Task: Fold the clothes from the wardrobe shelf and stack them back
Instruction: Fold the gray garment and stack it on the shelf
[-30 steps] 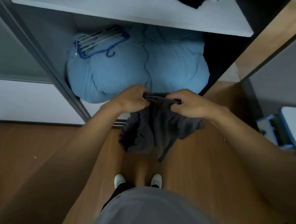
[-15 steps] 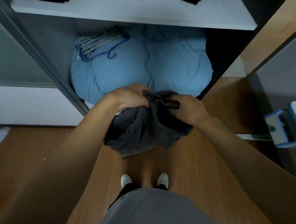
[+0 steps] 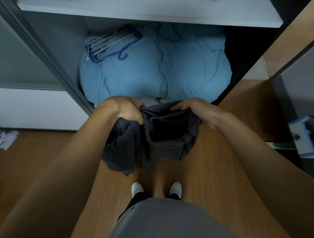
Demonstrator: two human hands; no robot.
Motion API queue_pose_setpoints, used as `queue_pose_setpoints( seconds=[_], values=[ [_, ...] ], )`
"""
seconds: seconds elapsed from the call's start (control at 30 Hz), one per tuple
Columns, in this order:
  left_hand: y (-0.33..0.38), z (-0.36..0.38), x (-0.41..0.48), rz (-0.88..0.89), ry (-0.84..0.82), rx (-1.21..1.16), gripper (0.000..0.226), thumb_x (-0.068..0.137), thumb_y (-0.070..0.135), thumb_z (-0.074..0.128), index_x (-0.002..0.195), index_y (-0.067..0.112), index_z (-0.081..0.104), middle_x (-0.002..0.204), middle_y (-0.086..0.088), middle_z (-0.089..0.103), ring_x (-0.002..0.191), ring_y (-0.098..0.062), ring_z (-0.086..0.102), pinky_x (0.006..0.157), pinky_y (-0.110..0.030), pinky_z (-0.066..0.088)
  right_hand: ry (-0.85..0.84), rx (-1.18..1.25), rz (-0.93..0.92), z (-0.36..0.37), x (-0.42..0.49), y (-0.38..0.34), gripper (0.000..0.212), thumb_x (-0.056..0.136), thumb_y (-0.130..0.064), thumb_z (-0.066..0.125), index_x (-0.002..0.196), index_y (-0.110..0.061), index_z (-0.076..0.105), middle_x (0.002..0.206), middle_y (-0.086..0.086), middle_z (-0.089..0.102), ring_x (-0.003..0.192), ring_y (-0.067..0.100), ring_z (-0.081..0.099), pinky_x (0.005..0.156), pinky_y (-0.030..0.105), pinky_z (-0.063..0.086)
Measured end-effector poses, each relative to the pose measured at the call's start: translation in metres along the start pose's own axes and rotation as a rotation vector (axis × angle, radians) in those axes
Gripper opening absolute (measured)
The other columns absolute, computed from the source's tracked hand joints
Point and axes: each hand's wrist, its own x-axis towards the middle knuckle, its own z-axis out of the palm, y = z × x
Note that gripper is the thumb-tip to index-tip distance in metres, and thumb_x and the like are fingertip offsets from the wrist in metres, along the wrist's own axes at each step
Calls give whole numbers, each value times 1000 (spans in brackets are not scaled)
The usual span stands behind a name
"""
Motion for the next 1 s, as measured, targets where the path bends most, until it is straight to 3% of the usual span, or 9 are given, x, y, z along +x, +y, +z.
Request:
queue_pose_setpoints(
  seconds=[0.13,0.27,0.37,0.47,0.7,0.8,0.87,0.97,1.0],
  values=[
    [-4,-2,7,-35,-47,135,39,79,25,73,117,20,66,110,-1,66,101,-22,64,92,-37,55,152,-764,-210,2,6,3,47,87,0,51,124,-23,69,133,2,62,117,17,58,93,18,42],
    [-6,2,9,3,-80,102,20,80,20,72,100,19,70,100,-2,71,94,-22,68,86,-36,58,132,-1155,-77,3,14,14,48,87,-22,66,134,-30,58,136,1,55,120,22,55,87,30,45],
    [-3,8,8,64,-112,11,12,79,17,71,90,18,71,94,-5,75,90,-23,72,80,-40,61,459,-1152,-122,9,18,21,37,84,-54,64,109,-28,71,110,1,68,100,24,64,70,30,41],
    [0,9,8,85,-145,-52,9,77,18,71,86,17,71,91,-8,76,90,-27,73,78,-45,60,591,-1119,-103,9,22,29,45,84,-63,59,97,-22,72,101,2,69,95,25,65,68,30,41],
    [7,20,14,-10,-32,-381,17,79,22,70,89,9,70,86,-13,73,73,-28,70,62,-32,54,388,-1011,-41,8,21,33,56,80,-62,60,118,-21,62,119,4,58,112,26,58,96,44,49],
    [5,28,17,-60,-5,-603,19,84,17,67,100,6,68,100,-20,71,92,-38,70,80,-45,57,341,-664,-188,4,19,30,30,89,-38,60,111,-23,72,113,-3,68,105,17,63,92,35,52],
    [3,32,20,-89,11,-706,20,86,15,65,102,4,68,100,-23,71,91,-39,71,76,-43,57,227,-522,-186,-2,17,27,29,89,-22,59,115,-22,73,118,-5,67,109,11,59,93,24,46],
    [0,37,26,-191,66,-848,13,88,14,64,95,4,68,84,-16,72,66,-23,73,57,-33,60,-7,-638,-91,-9,14,29,43,85,-12,65,123,-30,68,134,-3,57,118,12,52,98,21,41],
    [-1,40,28,-232,60,-913,15,89,12,63,97,1,68,84,-15,71,70,-24,73,63,-37,61,-16,-692,-86,-9,14,32,46,85,-11,67,127,-30,65,138,-1,53,121,16,51,99,23,43]
  ],
)
